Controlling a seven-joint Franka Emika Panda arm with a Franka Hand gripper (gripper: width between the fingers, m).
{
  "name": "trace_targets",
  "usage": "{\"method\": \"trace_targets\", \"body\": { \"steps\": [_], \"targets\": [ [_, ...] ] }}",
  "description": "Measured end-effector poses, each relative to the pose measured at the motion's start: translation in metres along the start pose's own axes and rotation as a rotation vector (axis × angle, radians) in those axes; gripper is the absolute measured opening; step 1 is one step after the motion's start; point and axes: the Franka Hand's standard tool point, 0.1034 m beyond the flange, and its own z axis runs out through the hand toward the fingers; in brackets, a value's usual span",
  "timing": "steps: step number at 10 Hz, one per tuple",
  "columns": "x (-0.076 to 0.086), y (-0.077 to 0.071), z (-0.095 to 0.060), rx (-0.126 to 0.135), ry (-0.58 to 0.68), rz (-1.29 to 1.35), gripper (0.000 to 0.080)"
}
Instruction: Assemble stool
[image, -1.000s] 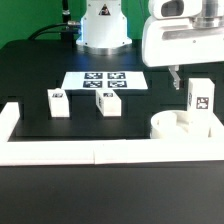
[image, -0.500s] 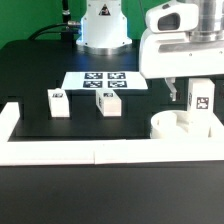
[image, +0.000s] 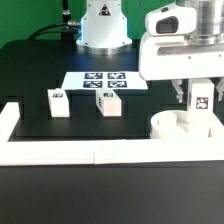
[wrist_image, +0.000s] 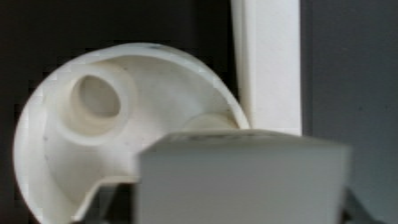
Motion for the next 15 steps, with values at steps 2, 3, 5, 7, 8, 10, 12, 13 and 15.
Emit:
{"method": "trace_targets", "body": {
  "steps": [2,3,5,7,8,10,12,13,15],
  "targets": [
    [0.000,-0.001,0.000,0.004,-0.002,0.130,0.0334],
    [-0.001,-0.001,0.000,0.008,-0.004,0.196,0.0334],
    [0.003,-0.001,0.001,0.043,-0.026,0.473,0.0334],
    [0.002,-0.007,0.002,0.040,-0.043,0.738,0.0334],
    [0.001,-0.010,0.003,0.053,-0.060,0.899,0.0334],
    [0.007,-0.014,0.004,0.133,-0.041,1.230,0.0334],
    [0.008,-0.014,0.004,0.197,-0.024,1.392,0.0334],
    [0.008,-0.014,0.004,0.209,-0.026,1.448,0.0334],
    [0.007,-0.016,0.004,0.218,-0.048,1.558,0.0430]
  ]
}}
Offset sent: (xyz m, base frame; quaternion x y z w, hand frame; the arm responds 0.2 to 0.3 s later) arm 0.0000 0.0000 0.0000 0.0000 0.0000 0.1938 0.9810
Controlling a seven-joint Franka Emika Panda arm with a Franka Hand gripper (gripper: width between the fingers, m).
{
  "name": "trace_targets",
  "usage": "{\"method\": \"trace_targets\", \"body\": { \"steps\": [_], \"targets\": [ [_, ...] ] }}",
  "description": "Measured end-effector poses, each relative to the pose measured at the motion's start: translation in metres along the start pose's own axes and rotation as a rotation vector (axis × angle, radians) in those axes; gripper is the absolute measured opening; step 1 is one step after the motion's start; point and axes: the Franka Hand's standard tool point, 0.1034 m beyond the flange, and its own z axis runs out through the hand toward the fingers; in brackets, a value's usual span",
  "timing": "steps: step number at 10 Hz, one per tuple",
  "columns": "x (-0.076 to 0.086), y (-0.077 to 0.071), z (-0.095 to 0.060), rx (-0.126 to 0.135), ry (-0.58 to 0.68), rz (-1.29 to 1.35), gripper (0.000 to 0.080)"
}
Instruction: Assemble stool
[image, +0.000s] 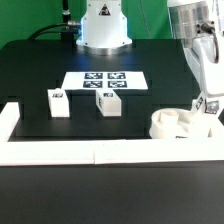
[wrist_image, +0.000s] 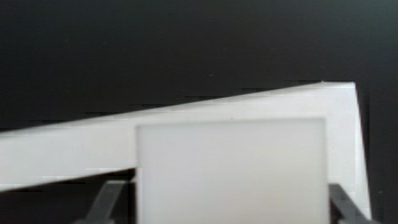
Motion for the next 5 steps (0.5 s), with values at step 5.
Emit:
{"method": "trace_targets", "body": {
  "steps": [5],
  "targets": [
    [-0.005,0.000,-0.017,-0.035,-0.021,-0.191,0.0643]
  ]
}}
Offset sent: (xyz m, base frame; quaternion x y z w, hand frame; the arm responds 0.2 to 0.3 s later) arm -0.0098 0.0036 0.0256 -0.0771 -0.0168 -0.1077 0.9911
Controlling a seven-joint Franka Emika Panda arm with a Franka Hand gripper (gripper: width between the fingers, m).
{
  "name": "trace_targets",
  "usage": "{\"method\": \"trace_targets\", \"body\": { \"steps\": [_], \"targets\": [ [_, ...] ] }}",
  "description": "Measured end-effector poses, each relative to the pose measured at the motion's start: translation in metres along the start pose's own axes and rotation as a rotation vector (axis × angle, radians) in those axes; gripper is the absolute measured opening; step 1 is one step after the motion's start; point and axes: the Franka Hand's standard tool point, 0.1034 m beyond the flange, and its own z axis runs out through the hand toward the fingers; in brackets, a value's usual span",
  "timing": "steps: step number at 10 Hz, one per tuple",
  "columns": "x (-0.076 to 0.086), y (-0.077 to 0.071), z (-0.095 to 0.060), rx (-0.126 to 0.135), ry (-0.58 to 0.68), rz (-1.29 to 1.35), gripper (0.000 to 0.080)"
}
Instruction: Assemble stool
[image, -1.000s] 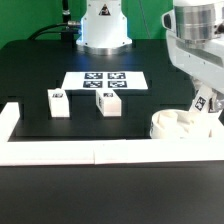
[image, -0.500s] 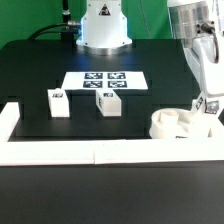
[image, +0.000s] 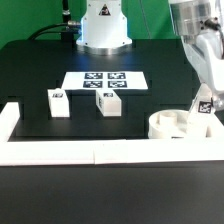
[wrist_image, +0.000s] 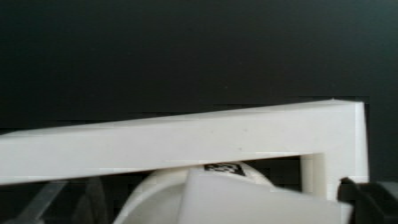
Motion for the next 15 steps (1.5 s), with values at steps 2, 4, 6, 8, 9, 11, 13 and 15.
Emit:
{"method": "trace_targets", "body": {
  "steps": [2,4,6,8,9,11,13,15],
  "targets": [
    [-0.006,-0.002,-0.020,-0.016,-0.009,-0.305,0.0649],
    [-0.010,0.000,-0.020,-0.022,0.000,-0.453,0.0649],
    [-0.009,0.000,-0.020,-0.022,-0.001,-0.601,0.0649],
    [-0.007,-0.002,-0.021,-0.034,0.016,-0.880,0.0649],
    [-0.007,-0.004,-0.023,-0.047,0.031,-1.101,0.0649],
    [-0.016,-0.001,-0.018,-0.104,0.028,-1.433,0.0649],
    [-0.013,-0.002,-0.018,-0.107,0.023,-1.570,0.0649],
    [-0.010,-0.002,-0.015,-0.147,0.039,-1.871,0.0649]
  ]
}}
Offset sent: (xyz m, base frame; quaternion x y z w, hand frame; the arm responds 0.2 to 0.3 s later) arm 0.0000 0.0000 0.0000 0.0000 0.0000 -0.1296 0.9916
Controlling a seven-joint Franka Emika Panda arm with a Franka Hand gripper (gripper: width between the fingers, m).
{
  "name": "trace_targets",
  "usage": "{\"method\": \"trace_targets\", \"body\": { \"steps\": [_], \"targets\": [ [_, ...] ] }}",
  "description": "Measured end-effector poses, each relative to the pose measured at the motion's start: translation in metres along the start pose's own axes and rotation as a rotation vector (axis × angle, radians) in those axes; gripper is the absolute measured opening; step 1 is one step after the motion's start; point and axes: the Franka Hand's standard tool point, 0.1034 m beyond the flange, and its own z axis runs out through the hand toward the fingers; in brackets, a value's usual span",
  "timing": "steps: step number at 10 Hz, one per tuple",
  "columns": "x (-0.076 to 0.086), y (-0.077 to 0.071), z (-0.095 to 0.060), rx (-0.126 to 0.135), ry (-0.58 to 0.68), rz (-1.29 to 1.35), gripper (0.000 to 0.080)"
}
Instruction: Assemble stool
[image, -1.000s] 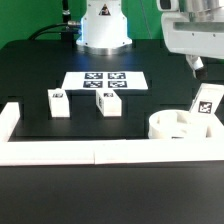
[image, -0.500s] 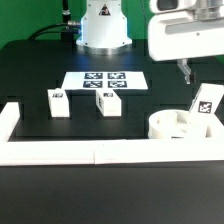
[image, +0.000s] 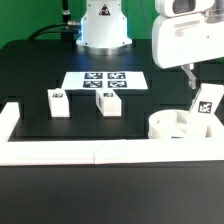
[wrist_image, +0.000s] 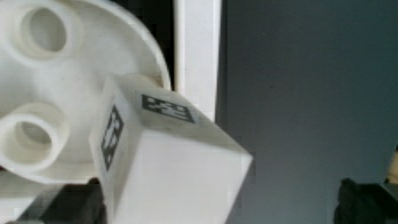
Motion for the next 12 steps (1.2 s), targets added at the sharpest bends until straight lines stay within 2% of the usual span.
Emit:
{"method": "trace_targets", "body": {
  "steps": [1,3,4,8,10,12],
  "targets": [
    [0.000,0.000,0.001,-0.030,-0.007,-0.210,0.0649],
    [-0.002,0.004,0.005,-0.060,-0.031,-0.462,0.0649],
    [-0.005,0.011,0.006,-0.057,-0.038,-0.532,0.0649],
    [-0.006,0.018,0.007,-0.069,-0.054,-0.712,0.0649],
    [-0.008,0.020,0.023,-0.066,-0.061,-0.750,0.0649],
    [-0.007,0.022,0.024,-0.068,-0.058,-0.739,0.0649]
  ]
}}
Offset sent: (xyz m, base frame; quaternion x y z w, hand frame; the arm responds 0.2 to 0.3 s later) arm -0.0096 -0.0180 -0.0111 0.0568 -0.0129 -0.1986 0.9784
